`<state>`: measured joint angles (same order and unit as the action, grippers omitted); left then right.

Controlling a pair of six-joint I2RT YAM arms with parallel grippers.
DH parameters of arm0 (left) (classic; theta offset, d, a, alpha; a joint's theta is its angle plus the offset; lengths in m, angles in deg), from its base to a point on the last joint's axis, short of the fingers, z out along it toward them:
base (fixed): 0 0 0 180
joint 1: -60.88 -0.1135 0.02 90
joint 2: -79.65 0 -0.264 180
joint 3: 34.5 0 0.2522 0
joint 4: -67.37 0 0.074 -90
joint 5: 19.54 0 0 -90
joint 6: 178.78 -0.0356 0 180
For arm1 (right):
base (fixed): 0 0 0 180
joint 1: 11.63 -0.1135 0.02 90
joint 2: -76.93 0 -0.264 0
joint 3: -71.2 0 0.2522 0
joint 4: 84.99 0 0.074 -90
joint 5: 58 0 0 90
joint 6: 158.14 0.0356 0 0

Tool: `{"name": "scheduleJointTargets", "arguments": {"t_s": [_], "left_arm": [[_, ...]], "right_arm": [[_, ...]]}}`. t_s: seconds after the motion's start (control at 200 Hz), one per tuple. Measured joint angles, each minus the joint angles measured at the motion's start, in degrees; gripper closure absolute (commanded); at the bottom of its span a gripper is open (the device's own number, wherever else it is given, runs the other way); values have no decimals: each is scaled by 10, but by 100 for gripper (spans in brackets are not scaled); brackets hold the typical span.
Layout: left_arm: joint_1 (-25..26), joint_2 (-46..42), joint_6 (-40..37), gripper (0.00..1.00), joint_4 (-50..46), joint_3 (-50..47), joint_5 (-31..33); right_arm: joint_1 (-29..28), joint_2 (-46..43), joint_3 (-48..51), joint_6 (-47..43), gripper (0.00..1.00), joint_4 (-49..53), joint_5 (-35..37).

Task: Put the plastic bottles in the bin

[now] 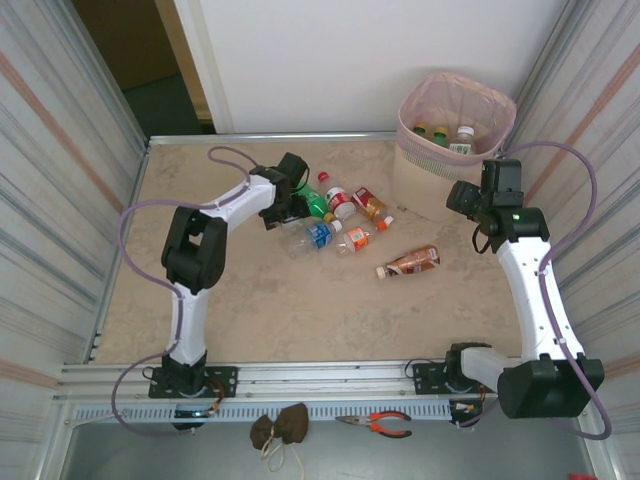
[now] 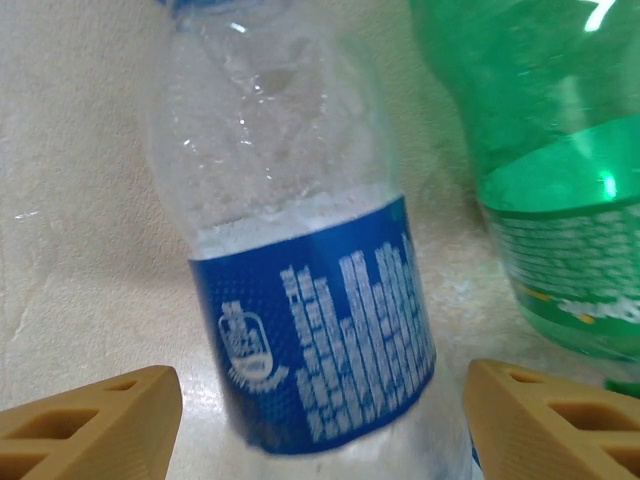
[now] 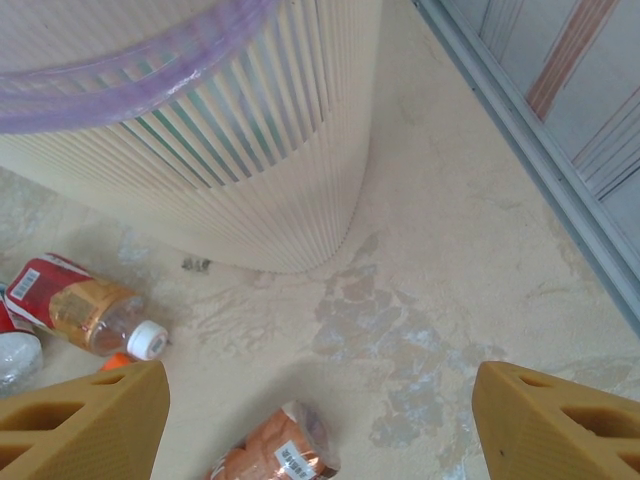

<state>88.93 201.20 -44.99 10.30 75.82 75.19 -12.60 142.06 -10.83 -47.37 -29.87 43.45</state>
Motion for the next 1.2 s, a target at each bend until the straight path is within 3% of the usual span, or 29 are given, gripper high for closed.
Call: {"name": "scheduleJointTargets", "arguments": {"t_s": [1.202], "left_arm": [[-3,6,15,41,17,-45,-16]], "right_arm": [[0,0,3,17,24,-9,-13]]}}
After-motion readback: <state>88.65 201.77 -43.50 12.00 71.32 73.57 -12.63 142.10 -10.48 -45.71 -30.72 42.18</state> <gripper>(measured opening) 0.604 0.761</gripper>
